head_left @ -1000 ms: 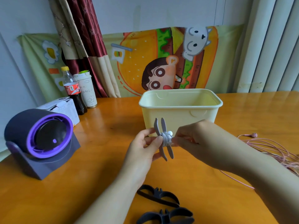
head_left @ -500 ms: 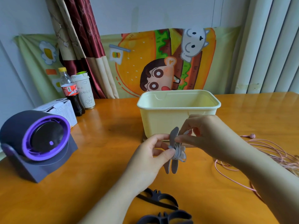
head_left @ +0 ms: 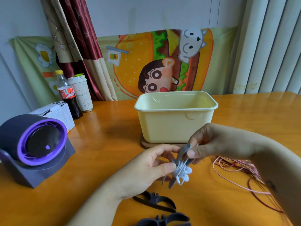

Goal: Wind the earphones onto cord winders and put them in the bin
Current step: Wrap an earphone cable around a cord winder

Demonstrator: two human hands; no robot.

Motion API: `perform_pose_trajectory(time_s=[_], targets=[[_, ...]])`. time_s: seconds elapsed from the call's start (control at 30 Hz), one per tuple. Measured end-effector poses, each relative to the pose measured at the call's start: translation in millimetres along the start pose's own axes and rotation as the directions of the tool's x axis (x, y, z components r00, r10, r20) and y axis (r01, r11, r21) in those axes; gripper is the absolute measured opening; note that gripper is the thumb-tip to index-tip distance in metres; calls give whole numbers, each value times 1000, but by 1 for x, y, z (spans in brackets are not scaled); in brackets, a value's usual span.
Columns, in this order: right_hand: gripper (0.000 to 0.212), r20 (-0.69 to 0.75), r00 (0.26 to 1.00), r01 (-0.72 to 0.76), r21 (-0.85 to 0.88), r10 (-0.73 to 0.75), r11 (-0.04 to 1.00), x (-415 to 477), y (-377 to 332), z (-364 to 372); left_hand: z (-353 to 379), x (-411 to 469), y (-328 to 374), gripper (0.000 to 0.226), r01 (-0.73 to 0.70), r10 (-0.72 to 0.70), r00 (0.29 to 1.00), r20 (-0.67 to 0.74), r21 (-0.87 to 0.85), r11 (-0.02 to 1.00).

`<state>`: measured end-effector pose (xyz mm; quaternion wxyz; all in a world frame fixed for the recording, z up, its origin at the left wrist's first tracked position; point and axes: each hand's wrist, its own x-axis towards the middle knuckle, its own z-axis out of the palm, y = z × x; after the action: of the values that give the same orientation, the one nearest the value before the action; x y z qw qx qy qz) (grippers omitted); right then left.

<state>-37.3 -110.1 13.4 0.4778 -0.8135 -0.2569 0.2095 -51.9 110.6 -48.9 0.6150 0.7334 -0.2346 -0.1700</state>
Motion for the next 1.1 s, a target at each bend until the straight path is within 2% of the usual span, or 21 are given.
perform_pose_trajectory(time_s=[0.1, 0.23, 0.3, 0.43, 0.5, 0.57, 0.8, 0.93, 1.1], targets=[[22, -28, 999, -15, 15, 16, 1000, 0, 0, 1, 1, 1, 0, 32, 13, -14, 1000, -19, -48, 999], [30, -290, 950, 23, -297, -113, 954, 6, -10, 11, 3, 1, 5, 39, 46, -63, 993, -99, -161, 986], [25, -346, 916, 48, -410, -204, 911, 6, -19, 19, 4, 2, 6, 44, 42, -81, 982, -168, -226, 973], [8, -287, 905, 105, -564, -313, 819, 2, -30, 35, -1, 10, 4, 43, 1, -198, 929, -314, -532, 847], [6, -215, 930, 117, -598, -299, 793, 3, -30, 43, -5, 12, 1, 36, -31, -240, 908, -343, -627, 778], [13, -182, 951, 80, -639, -251, 765, 6, -24, 48, -7, 13, -1, 26, -71, -263, 887, -379, -676, 734], [12, -246, 965, -95, -647, -89, 757, 17, 5, 37, -9, 13, 1, 20, -133, -316, 865, -389, -786, 603], [11, -286, 955, -136, -663, -81, 736, 24, 20, 36, -7, 13, 2, 28, -97, -300, 899, -320, -812, 575], [8, -406, 909, -181, -595, -98, 783, 34, 33, 33, -3, 17, 4, 23, -165, -196, 932, -304, -839, 518]])
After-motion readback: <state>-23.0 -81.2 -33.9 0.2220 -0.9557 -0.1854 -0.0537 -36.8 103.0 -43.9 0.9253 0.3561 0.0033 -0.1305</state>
